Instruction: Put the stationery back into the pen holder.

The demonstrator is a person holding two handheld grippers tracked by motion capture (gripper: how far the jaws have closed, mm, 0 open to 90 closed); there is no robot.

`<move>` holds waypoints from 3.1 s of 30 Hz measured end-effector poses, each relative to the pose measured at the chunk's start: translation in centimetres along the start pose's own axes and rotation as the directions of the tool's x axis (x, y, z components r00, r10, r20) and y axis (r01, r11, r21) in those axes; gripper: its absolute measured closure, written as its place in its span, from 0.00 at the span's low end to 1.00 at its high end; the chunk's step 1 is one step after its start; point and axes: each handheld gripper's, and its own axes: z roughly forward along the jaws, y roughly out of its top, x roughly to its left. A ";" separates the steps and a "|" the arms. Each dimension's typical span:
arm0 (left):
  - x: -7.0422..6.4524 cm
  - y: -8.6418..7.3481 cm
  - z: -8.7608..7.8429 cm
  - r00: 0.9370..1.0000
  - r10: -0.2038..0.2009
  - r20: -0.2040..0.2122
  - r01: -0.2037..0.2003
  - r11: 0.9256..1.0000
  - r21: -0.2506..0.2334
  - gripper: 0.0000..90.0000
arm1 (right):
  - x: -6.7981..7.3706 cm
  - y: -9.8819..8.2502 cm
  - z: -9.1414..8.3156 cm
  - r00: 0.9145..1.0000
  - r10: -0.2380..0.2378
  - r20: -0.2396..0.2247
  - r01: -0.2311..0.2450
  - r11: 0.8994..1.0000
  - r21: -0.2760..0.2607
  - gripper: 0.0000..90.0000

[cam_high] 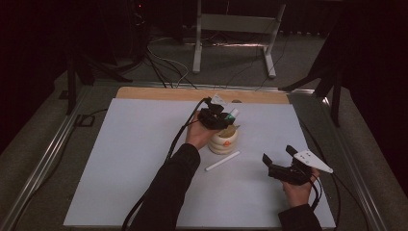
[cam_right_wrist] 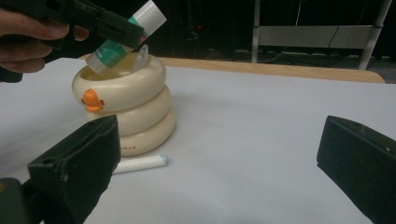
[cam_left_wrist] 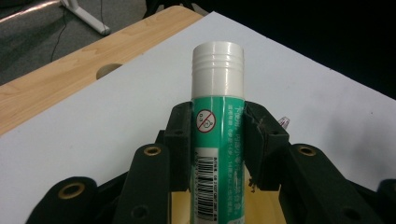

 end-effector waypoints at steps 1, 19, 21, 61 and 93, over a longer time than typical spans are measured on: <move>0.0 0.0 0.1 1.000 -0.001 0.002 0.001 1.000 0.000 0.73 | 0.0 0.0 0.0 1.000 0.000 0.000 0.000 1.000 -0.001 0.00; 0.0 -0.1 -0.2 1.000 0.002 -0.001 -0.002 1.000 -0.015 0.76 | 0.0 0.0 0.0 1.000 0.000 0.000 0.000 1.000 -0.001 0.00; 0.1 -0.1 -0.3 1.000 0.002 -0.006 -0.003 1.000 -0.009 0.77 | 0.0 0.0 0.0 1.000 0.002 -0.001 -0.002 1.000 -0.001 0.00; -0.3 -1.3 -3.5 0.996 0.007 -0.084 -0.001 0.998 0.064 0.00 | 0.0 0.0 0.0 1.000 0.002 0.003 -0.002 1.000 0.004 0.00; -1.9 -4.8 -3.5 0.996 0.020 -0.083 -0.005 0.984 0.178 0.01 | -0.1 0.0 -0.1 1.000 0.003 0.006 -0.003 1.000 0.003 0.00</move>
